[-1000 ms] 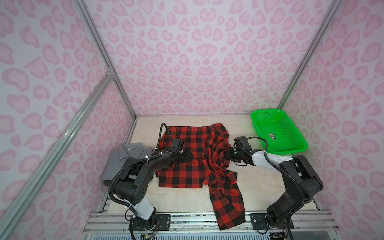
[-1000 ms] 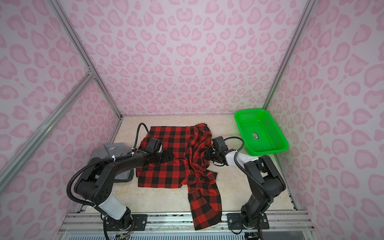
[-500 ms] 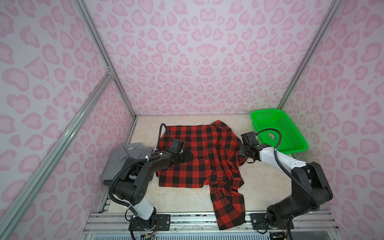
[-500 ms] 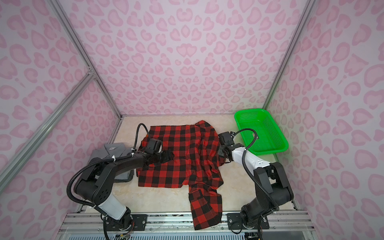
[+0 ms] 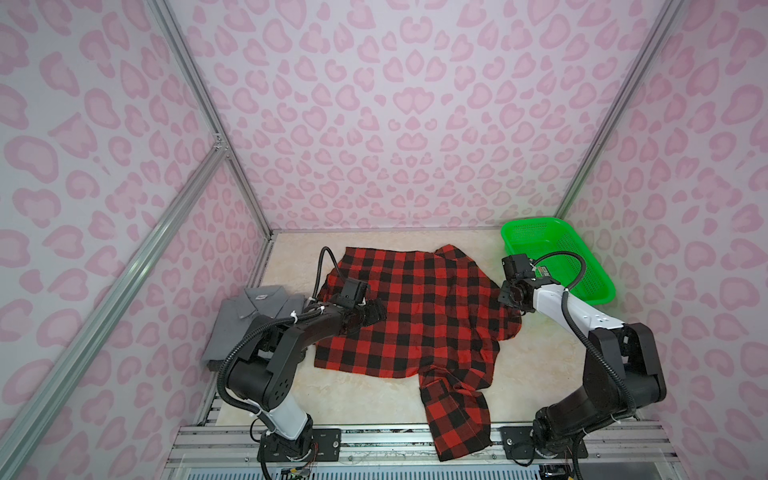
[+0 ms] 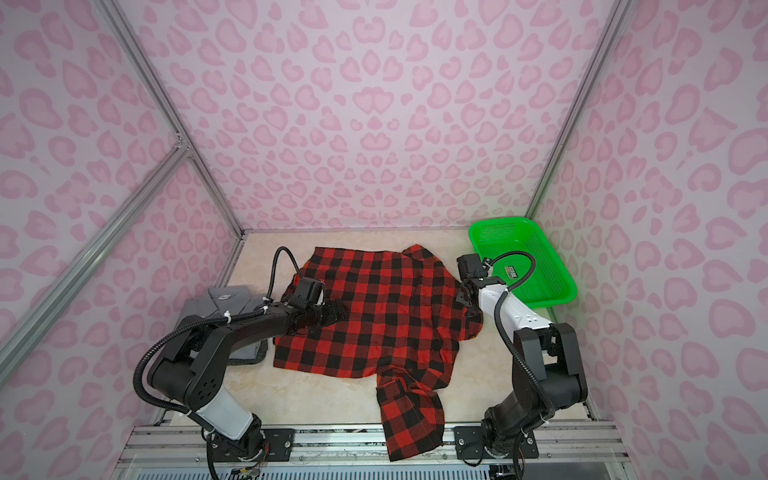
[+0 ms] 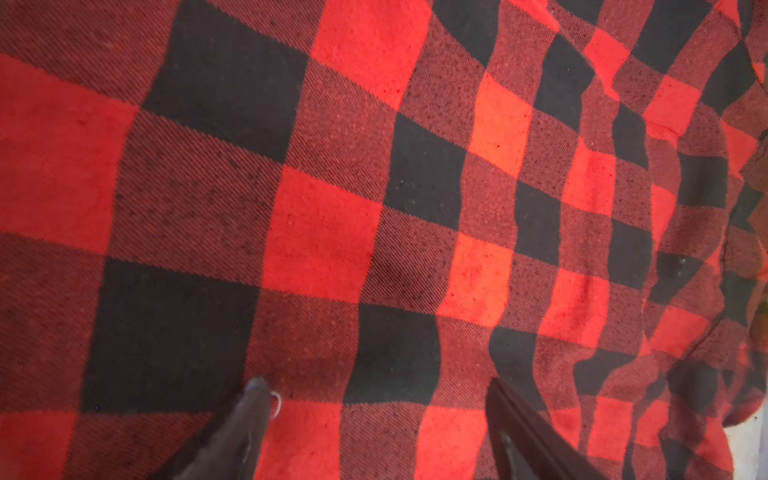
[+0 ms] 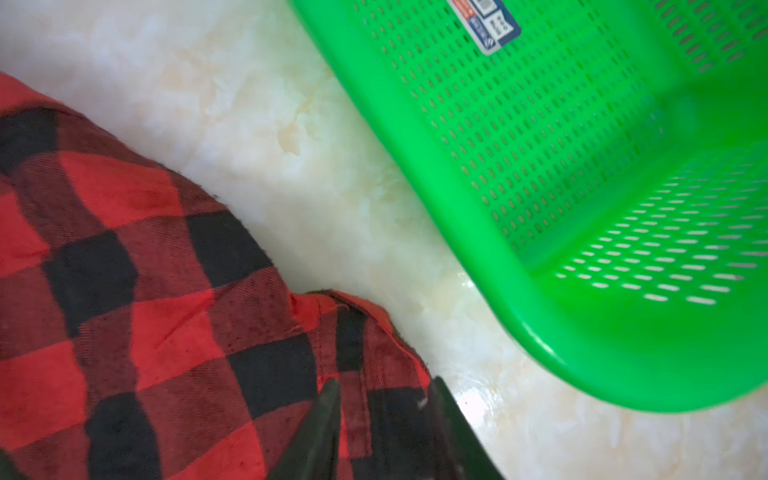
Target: Fold and stack the long sleeve shirts
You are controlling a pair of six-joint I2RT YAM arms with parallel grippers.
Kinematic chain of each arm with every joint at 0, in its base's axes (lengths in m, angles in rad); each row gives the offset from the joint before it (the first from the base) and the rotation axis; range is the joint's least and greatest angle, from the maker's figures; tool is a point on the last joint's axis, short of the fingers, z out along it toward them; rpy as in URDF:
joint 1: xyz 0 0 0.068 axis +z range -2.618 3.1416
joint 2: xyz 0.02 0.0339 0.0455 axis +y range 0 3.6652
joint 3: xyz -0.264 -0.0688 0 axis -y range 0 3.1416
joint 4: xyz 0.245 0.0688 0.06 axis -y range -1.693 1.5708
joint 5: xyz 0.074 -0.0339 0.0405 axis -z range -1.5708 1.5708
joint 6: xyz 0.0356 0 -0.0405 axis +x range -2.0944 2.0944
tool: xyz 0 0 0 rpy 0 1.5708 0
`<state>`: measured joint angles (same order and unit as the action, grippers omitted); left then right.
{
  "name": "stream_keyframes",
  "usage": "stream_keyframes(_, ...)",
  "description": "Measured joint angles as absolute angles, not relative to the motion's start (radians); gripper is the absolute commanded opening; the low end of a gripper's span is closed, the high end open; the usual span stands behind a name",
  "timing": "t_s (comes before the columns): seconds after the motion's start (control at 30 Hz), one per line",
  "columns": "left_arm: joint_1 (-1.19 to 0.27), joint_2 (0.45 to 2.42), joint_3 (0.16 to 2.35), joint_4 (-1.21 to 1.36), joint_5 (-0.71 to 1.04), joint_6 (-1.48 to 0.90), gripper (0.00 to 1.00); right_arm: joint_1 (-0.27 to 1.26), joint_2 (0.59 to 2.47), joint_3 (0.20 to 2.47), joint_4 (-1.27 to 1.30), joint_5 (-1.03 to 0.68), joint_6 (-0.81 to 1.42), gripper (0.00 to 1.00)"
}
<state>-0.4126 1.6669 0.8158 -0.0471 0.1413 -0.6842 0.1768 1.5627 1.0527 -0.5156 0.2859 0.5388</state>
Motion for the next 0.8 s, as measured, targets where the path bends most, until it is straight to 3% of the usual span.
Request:
stream_keyframes(0.13, -0.413, 1.666, 0.814, -0.045, 0.141, -0.684, 0.84, 0.237, 1.467, 1.056, -0.537, 0.276, 0.543, 0.43)
stream_keyframes(0.27, -0.413, 1.666, 0.82, -0.046, 0.141, -0.684, 0.84, 0.269, 1.46, 0.974, -0.466, 0.11, 0.577, 0.4)
stream_keyframes(0.5, -0.411, 1.663, 0.818, -0.05, 0.141, -0.684, 0.84, 0.337, 1.62, 0.924, -0.364, -0.09, 0.646, 0.39)
stream_keyframes(0.8, -0.403, 1.671, 0.819, -0.049, 0.152, -0.684, 0.85, 0.255, 1.833, 1.076, -0.311, -0.055, 0.638, 0.39)
